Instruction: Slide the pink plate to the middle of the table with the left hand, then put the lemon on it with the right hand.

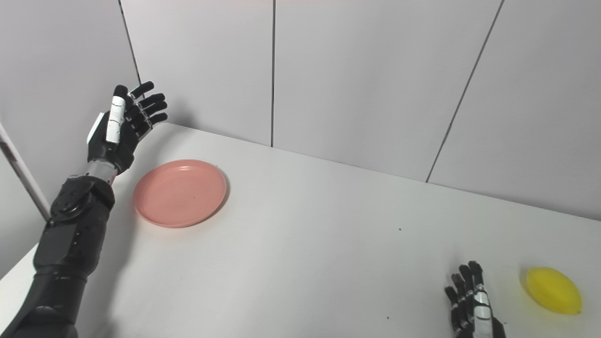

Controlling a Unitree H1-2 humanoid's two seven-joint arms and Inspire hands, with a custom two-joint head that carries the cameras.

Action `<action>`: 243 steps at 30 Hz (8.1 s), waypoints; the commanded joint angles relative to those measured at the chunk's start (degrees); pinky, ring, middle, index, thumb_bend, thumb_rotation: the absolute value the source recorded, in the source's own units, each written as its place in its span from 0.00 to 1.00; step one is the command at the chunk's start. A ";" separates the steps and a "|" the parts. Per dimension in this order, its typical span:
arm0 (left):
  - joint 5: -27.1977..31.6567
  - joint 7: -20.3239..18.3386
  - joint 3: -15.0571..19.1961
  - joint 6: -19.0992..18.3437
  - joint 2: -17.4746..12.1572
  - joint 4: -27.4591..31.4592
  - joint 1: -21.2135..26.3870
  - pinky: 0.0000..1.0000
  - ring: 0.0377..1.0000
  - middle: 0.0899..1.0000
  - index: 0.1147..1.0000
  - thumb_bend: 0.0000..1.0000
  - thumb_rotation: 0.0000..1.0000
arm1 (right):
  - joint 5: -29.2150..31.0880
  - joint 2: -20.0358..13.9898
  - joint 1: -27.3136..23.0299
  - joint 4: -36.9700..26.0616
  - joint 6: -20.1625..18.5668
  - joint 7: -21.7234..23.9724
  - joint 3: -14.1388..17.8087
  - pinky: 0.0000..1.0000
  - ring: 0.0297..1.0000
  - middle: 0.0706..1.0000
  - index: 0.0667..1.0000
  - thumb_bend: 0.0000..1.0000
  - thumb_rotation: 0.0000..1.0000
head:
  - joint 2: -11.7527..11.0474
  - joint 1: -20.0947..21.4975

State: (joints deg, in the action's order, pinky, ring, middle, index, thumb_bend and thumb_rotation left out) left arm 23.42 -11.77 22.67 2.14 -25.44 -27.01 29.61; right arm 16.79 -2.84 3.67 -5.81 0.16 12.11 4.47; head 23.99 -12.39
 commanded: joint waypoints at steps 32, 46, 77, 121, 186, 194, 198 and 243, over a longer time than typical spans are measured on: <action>0.45 -5.26 0.26 11.43 -3.78 -22.26 5.41 0.76 0.78 0.77 0.82 0.85 0.83 | 0.46 1.90 2.13 3.12 2.18 -0.11 -0.79 1.00 1.00 0.98 1.00 0.55 0.86 | 0.61 0.83; -1.86 -7.26 -2.53 18.65 -5.31 -34.47 8.46 0.81 0.81 0.78 0.83 0.89 0.82 | 0.10 1.91 2.37 2.76 2.14 -0.18 -0.97 1.00 1.00 0.97 1.00 0.57 0.84 | 0.76 1.33; -2.39 -8.86 -3.37 20.04 -3.53 -35.97 7.45 0.78 0.80 0.77 0.80 0.87 0.79 | 0.32 2.39 2.55 2.04 1.26 -0.35 -1.06 1.00 1.00 0.95 1.00 0.58 0.76 | 1.19 1.73; -1.71 -4.79 -4.42 4.40 3.15 -12.04 -1.30 0.79 0.80 0.77 0.79 0.80 0.76 | -0.23 2.69 2.20 2.49 1.42 -1.22 -1.85 1.00 1.00 0.94 0.98 0.61 0.74 | 1.76 2.59; -6.46 1.84 -12.04 1.60 14.78 -10.93 -2.31 0.73 0.77 0.74 0.83 0.77 0.73 | -0.90 3.51 2.53 1.09 1.47 -1.50 -2.31 1.00 1.00 0.93 0.97 0.66 0.70 | 3.24 3.92; -7.23 1.78 -12.95 2.71 15.73 -11.86 -2.09 0.69 0.76 0.73 0.80 0.76 0.72 | -1.02 3.65 2.52 0.94 1.51 -1.46 -2.47 1.00 0.99 0.92 0.97 0.66 0.70 | 3.38 3.90; -7.51 1.70 -13.46 2.91 16.41 -11.78 -2.16 0.68 0.76 0.73 0.79 0.77 0.73 | -1.07 3.73 2.41 0.88 1.32 -1.63 -2.49 1.00 0.99 0.92 0.97 0.66 0.70 | 3.42 3.90; -17.02 15.07 -16.43 -3.29 26.61 -1.41 -7.02 0.70 0.76 0.75 0.79 0.76 0.76 | -0.59 3.80 1.88 1.06 1.03 -1.52 -2.73 1.00 0.99 0.92 0.97 0.68 0.67 | 3.94 4.52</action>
State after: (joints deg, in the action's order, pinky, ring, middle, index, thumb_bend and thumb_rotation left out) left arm 6.91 2.04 6.66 3.61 0.19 -26.46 25.35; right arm 15.16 0.18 4.14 -6.67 0.19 10.18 2.21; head 27.77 -7.91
